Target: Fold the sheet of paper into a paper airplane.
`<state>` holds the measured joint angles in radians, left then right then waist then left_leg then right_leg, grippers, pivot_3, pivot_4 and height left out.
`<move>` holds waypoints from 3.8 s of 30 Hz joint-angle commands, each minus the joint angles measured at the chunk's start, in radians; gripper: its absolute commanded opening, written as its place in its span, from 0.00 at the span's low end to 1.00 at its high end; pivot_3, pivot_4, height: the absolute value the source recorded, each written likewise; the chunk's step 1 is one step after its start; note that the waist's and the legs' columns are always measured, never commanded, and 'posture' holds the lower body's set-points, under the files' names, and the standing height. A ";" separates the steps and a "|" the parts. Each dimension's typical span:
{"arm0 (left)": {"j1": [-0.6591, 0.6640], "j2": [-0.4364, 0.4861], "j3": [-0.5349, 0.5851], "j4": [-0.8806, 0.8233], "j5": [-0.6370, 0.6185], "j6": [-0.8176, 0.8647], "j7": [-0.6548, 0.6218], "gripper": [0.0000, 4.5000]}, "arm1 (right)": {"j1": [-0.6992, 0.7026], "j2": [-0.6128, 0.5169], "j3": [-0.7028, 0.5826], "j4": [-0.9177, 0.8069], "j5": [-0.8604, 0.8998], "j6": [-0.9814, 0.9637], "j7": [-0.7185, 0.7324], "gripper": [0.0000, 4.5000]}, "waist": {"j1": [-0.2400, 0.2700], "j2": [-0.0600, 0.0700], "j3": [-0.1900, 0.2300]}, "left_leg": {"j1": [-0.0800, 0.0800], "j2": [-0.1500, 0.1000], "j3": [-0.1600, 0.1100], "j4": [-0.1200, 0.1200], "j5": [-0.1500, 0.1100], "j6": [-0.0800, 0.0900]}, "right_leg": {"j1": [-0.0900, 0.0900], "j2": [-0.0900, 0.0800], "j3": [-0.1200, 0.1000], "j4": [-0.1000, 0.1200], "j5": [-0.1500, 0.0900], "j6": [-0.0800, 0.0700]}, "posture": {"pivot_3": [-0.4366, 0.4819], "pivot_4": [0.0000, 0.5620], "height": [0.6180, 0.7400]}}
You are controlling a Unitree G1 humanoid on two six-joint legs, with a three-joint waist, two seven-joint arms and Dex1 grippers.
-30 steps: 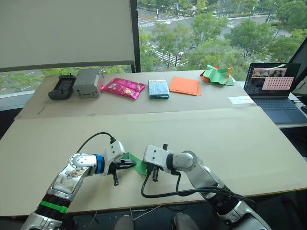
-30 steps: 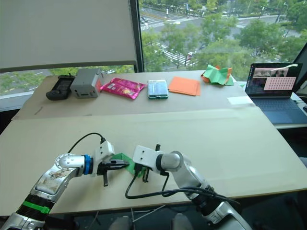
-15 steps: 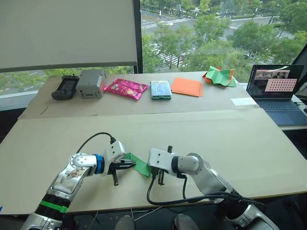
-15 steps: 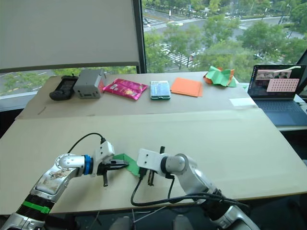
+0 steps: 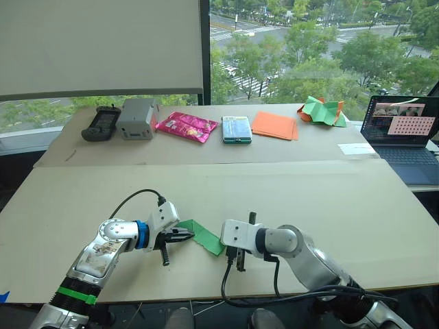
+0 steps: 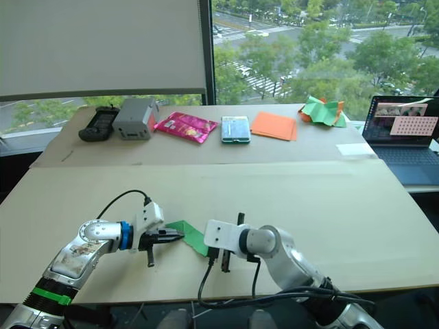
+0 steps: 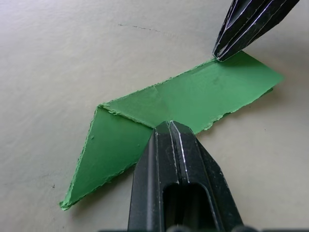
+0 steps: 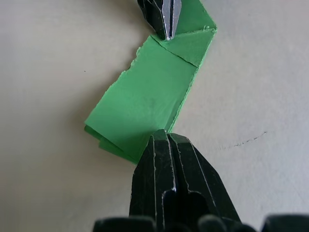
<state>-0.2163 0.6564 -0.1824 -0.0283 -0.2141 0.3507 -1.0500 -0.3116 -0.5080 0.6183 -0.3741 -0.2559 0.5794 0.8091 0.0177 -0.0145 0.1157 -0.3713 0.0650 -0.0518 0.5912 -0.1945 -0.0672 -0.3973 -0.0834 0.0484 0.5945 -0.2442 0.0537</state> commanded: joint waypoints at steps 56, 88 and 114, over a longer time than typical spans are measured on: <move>-0.137 -0.096 -0.127 0.145 0.054 -0.110 -0.023 0.00 | -0.007 -0.099 0.089 -0.049 -0.078 0.229 0.068 0.01 | -0.010 -0.012 0.008 | 0.001 -0.016 -0.003 0.001 -0.001 -0.001 | 0.007 -0.023 -0.013 -0.001 -0.006 0.010 | 0.48 0.27 0.72; -0.113 -0.112 -0.150 0.164 0.112 -0.137 -0.009 0.00 | -0.018 0.081 -0.047 -0.004 0.097 0.151 -0.034 0.01 | -0.023 -0.005 0.013 | 0.000 -0.015 -0.004 0.000 0.000 -0.001 | 0.008 -0.022 -0.014 0.000 -0.006 0.011 | 0.48 0.27 0.72; -0.127 -0.109 -0.155 0.314 0.180 -0.191 0.056 0.00 | -0.009 0.044 0.002 0.053 0.072 0.166 -0.037 0.01 | -0.030 -0.004 0.011 | 0.002 -0.015 -0.004 0.000 -0.001 -0.001 | 0.008 -0.023 -0.014 0.000 -0.006 0.011 | 0.48 0.27 0.72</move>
<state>-0.3770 0.5112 -0.3275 0.1897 -0.1019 0.1341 -1.0145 -0.3402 -0.4395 0.5899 -0.3598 -0.1742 0.7152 0.7592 -0.0124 -0.0190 0.1271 -0.3691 0.0496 -0.0562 0.5913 -0.1951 -0.0683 -0.3891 -0.1066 0.0345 0.5941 -0.2506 0.0642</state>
